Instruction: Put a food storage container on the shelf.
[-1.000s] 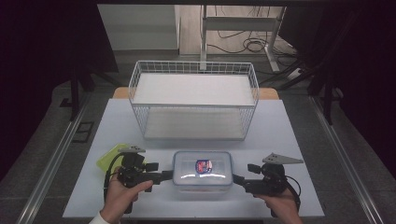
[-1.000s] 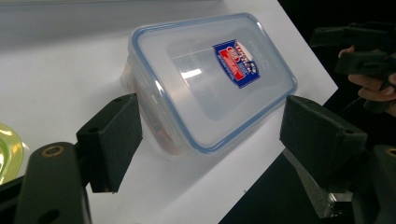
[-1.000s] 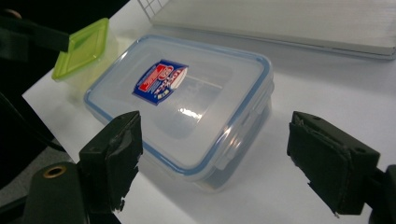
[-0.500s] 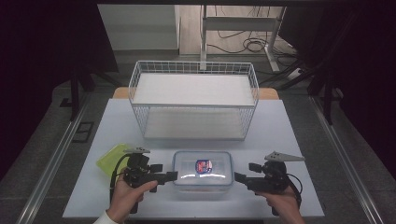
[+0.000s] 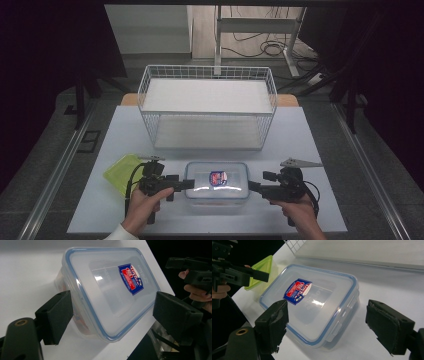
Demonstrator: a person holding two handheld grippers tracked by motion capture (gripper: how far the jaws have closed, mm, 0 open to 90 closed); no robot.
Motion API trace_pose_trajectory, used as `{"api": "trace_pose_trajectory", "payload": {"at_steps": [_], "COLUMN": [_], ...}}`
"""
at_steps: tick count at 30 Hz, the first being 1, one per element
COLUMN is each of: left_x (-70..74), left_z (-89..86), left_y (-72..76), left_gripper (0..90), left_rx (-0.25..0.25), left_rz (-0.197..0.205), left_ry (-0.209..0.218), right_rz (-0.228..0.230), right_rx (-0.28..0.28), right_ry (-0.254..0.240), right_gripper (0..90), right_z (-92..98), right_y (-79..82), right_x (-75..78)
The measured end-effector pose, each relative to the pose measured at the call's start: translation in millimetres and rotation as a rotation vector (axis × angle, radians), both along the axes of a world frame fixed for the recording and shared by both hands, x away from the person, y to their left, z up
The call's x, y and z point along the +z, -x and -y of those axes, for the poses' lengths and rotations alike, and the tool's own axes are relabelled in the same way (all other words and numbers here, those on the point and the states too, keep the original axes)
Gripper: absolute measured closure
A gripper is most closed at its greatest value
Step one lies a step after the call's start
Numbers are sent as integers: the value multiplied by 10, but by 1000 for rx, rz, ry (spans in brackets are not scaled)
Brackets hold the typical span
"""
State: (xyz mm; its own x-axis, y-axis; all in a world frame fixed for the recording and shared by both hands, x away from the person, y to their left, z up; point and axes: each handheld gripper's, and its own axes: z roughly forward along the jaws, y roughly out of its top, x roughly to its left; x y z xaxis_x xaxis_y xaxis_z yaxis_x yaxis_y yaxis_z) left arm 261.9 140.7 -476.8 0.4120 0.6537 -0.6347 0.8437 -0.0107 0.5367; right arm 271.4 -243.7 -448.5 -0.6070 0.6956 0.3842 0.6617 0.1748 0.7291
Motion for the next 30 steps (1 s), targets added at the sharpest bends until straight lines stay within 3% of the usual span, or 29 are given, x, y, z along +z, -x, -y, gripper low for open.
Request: {"api": "trace_pose_trajectory", "payload": {"at_steps": [3,10,17,27,30], "left_x": [-25,-170,-219,-295,-322], "left_z": [17,115,106,119,115], "left_y": [-23,-131,-194,-255,-269], "left_gripper": [149,130,131,131,137], "left_rx": [2,-17,-24,-39,-42], "left_rz": [-6,-64,-88,-119,-133], "left_ry": [-2,-3,21,20,43], "right_rz": [2,1,0,-4,-2], "right_rx": [-3,-4,-8,-11,-12], "right_ry": [2,8,9,12,12], "right_gripper": [186,187,187,186,187], "right_z": [0,5,28,27,35], "right_y": [5,8,6,5,5], "right_x": [2,-14,-28,-38,-39]}}
